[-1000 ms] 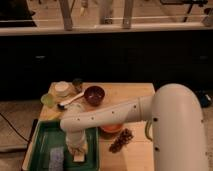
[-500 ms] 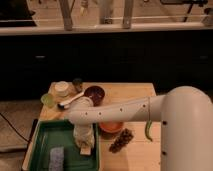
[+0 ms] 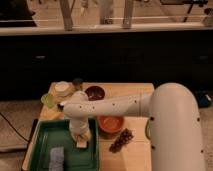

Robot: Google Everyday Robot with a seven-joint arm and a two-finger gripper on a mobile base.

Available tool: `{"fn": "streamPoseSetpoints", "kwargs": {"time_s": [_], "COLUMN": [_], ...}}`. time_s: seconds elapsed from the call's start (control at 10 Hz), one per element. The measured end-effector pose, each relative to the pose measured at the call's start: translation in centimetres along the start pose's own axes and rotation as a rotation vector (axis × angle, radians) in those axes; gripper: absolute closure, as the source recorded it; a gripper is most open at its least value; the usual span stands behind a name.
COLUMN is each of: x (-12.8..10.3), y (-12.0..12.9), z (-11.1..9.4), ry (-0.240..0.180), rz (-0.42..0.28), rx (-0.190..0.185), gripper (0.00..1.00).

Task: Wipe tray with eraser

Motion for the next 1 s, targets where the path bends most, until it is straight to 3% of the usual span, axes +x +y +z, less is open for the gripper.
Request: {"fn": "streamPoseSetpoints", "kwargs": {"time_s": [0.2,0.5,0.8,1.0], "x": [-0.6,-3.1,-6.6,-7.4], "y": [-2.7,-3.7,-1.3,1.1], "z": [0.3,1.4,3.0,3.4], "ry": [-0.006,-0.023,-0.054,-0.065], "rz": [-0.064,-0.121,-0.105,-0.066], "rx": [-0.004,-0.007,-0.010,-0.008], "gripper": [1.00,1.00,1.00,1.00]}}
